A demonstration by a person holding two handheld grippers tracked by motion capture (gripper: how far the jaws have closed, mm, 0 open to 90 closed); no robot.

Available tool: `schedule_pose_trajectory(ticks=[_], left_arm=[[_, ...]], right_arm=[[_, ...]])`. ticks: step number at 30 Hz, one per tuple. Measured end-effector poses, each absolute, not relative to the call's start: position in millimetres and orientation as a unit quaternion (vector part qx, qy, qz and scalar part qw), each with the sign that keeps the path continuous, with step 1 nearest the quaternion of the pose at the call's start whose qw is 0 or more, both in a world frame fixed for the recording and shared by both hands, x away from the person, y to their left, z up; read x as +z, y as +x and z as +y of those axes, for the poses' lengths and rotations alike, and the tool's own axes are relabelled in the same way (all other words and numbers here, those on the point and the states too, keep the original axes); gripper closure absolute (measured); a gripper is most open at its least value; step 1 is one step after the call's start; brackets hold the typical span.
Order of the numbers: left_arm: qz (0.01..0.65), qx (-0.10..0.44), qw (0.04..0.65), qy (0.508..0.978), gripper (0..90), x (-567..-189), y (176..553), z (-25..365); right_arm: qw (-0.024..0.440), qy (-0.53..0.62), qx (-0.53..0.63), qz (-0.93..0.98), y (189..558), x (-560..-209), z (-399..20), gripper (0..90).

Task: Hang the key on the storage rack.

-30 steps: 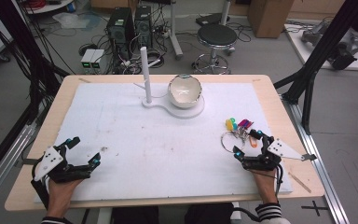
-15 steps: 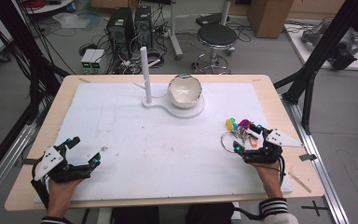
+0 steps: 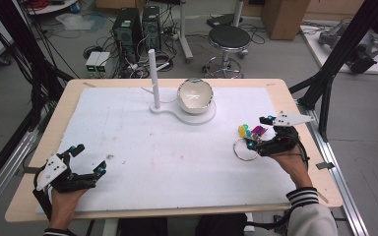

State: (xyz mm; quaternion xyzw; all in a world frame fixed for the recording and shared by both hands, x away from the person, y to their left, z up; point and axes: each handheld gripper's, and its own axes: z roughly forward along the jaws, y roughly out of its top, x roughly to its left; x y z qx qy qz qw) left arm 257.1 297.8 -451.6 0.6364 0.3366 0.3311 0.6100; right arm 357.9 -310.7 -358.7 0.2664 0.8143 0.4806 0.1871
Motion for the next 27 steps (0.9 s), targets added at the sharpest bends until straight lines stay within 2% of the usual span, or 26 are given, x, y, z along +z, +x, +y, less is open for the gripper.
schedule_pose_trajectory(ticks=[13,17,27], left_arm=[[0.335,0.332,0.608,0.639,1.7,-452,257,298],[0.335,0.331,0.608,0.639,1.7,-451,257,297],[0.336,0.331,0.607,0.640,1.7,-451,257,297]], right_arm=[[0.130,0.243,0.356,0.893,379,-356,-293,1.2],[0.121,0.230,0.321,0.911,381,-360,-287,4.7],[0.104,0.207,0.258,0.938,383,-371,-276,6.5]])
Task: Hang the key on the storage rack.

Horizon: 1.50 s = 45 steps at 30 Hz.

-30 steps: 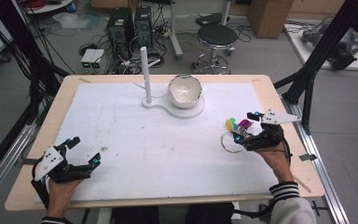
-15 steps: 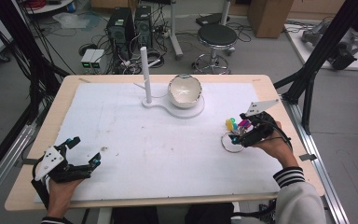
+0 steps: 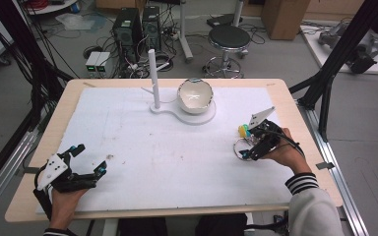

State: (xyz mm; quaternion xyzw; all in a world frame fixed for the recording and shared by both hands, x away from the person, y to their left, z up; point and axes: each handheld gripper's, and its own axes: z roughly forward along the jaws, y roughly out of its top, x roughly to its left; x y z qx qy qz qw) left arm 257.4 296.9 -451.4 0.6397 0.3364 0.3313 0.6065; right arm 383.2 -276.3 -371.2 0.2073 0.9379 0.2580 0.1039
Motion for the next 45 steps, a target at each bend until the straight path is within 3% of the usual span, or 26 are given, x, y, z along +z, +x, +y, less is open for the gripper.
schedule_pose_trajectory(ticks=[4,5,11,21,45], left_arm=[[0.336,0.332,0.606,0.641,1.7,-451,258,297],[0.336,0.331,0.606,0.640,1.7,-451,257,297],[0.336,0.332,0.606,0.641,1.7,-451,258,297],[0.336,0.331,0.606,0.641,1.7,-451,258,297],[0.336,0.330,0.607,0.640,1.7,-451,258,297]], right_arm=[[0.100,0.202,0.244,0.943,384,-374,-274,8.0],[0.099,0.201,0.232,0.946,385,-375,-272,12.7],[0.091,0.205,0.213,0.951,387,-379,-270,16.7],[0.068,0.203,0.174,0.961,390,-385,-265,32.2],[0.035,0.186,0.088,0.978,394,-395,-247,52.8]])
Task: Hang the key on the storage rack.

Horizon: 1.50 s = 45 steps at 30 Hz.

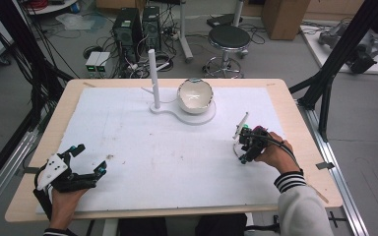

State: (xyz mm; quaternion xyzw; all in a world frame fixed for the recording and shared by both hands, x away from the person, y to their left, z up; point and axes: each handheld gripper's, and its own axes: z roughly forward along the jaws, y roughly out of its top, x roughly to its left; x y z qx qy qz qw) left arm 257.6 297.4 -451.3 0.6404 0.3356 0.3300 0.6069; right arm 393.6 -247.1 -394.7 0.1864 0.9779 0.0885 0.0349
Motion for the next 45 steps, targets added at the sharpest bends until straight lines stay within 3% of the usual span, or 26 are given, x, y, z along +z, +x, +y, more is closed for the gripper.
schedule_pose_trajectory(ticks=[10,45], left_arm=[[0.336,0.331,0.607,0.640,1.7,-451.3,257.7,297.4],[0.335,0.331,0.608,0.640,1.7,-451.4,257.6,297.3]], right_arm=[[0.023,0.174,0.073,0.982,394.0,-397.3,-244.7,63.2],[0.017,0.140,0.024,0.990,392.8,-403.7,-238.5,84.7]])
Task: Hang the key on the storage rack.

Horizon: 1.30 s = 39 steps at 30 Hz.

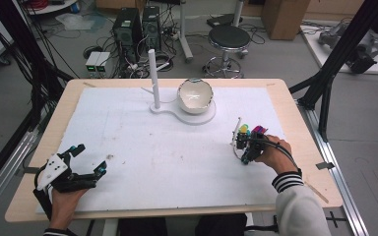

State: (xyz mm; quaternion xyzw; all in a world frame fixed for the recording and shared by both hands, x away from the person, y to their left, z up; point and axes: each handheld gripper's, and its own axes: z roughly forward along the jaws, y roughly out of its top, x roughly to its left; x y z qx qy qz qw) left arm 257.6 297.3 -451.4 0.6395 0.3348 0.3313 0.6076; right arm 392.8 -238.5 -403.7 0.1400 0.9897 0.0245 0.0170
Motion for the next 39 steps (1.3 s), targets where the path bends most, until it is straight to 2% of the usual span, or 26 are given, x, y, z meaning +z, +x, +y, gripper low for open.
schedule_pose_trajectory(ticks=[14,17,29,39], left_arm=[[0.336,0.330,0.608,0.640,1.7,-451,258,297],[0.337,0.329,0.609,0.639,1.7,-451,258,298],[0.332,0.320,0.603,0.651,1.7,-449,260,298],[0.291,0.276,0.634,0.661,1.7,-425,264,298]], right_arm=[[0.016,0.158,0.046,0.986,391,-397,-238,85.8],[0.037,0.164,0.083,0.982,390,-386,-244,87.5],[0.049,0.177,0.216,0.959,383,-355,-261,88.1],[0.017,0.154,0.355,0.922,377,-337,-264,88.3]])
